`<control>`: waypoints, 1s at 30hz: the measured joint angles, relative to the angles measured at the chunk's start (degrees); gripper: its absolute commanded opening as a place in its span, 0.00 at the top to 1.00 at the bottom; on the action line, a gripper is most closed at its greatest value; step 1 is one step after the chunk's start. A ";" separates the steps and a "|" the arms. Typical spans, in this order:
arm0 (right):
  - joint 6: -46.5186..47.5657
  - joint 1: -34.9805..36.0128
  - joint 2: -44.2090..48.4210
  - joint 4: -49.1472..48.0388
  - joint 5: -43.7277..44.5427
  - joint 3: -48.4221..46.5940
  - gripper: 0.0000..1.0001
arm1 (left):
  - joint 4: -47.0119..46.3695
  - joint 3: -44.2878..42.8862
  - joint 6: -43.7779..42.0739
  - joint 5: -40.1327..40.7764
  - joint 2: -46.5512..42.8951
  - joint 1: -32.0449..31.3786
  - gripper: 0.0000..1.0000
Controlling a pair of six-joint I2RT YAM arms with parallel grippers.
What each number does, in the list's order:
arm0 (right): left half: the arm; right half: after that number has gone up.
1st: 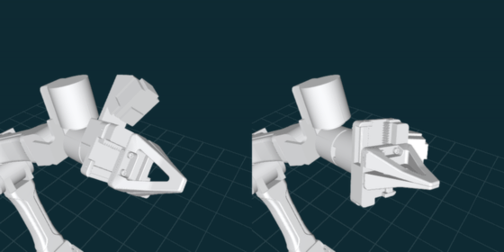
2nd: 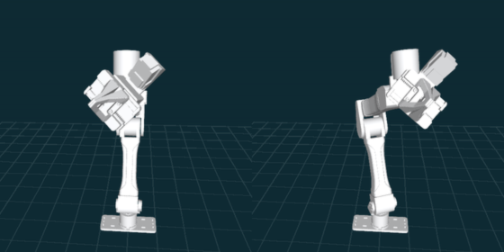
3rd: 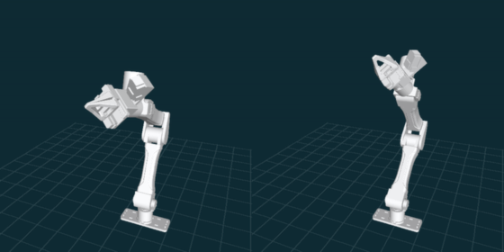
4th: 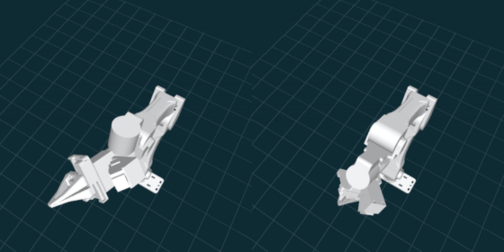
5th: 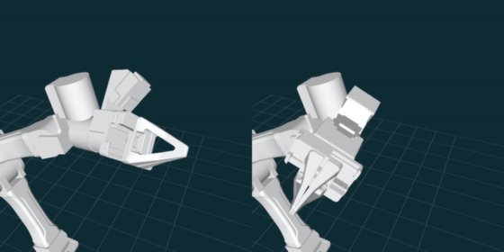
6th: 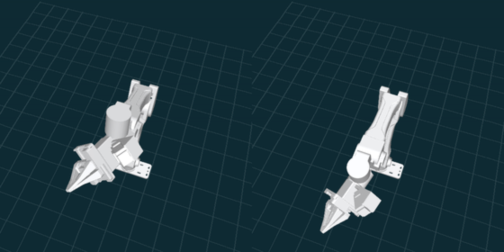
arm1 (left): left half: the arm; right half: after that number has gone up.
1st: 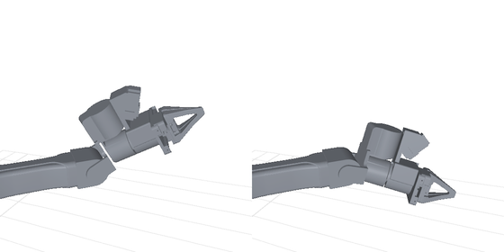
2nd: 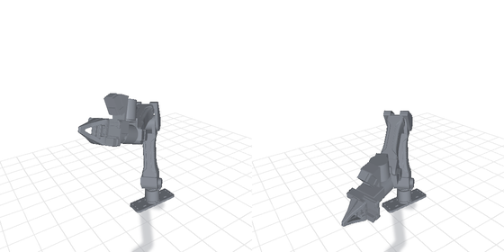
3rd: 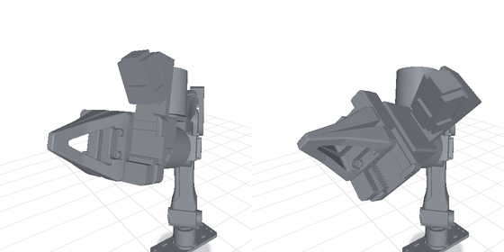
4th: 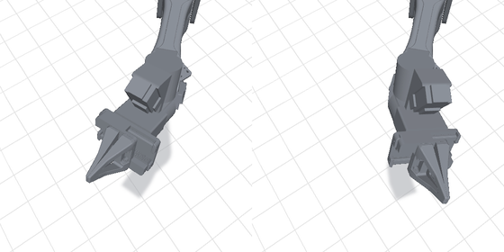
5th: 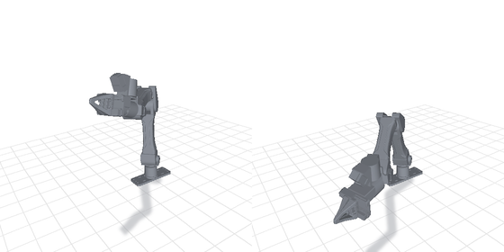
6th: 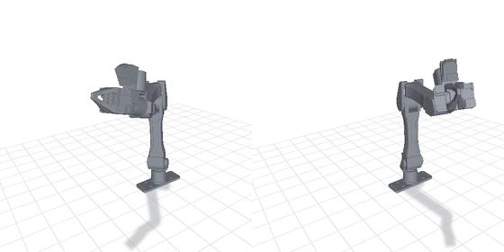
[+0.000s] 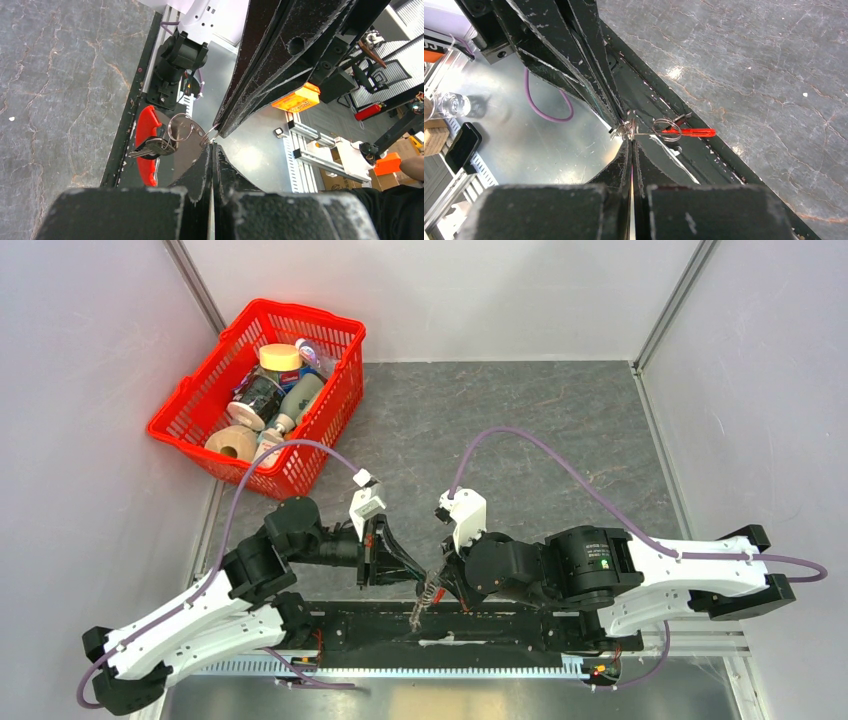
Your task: Put the keys on the keyring
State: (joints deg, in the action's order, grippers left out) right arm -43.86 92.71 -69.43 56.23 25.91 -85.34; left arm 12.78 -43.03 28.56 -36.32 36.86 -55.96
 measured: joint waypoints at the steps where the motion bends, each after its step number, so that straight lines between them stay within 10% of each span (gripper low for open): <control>1: 0.07 0.00 0.00 -0.02 0.00 0.00 1.00 | -0.02 -0.15 -0.02 -0.02 0.00 0.00 0.98; 30: 5.57 -0.22 -0.42 -1.55 -3.19 0.00 1.00 | -0.04 -0.52 -0.11 -0.07 0.61 0.00 0.98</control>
State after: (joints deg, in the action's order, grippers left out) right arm -38.28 92.49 -69.84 54.68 22.72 -85.34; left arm 12.73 -43.55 28.45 -36.38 37.47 -55.96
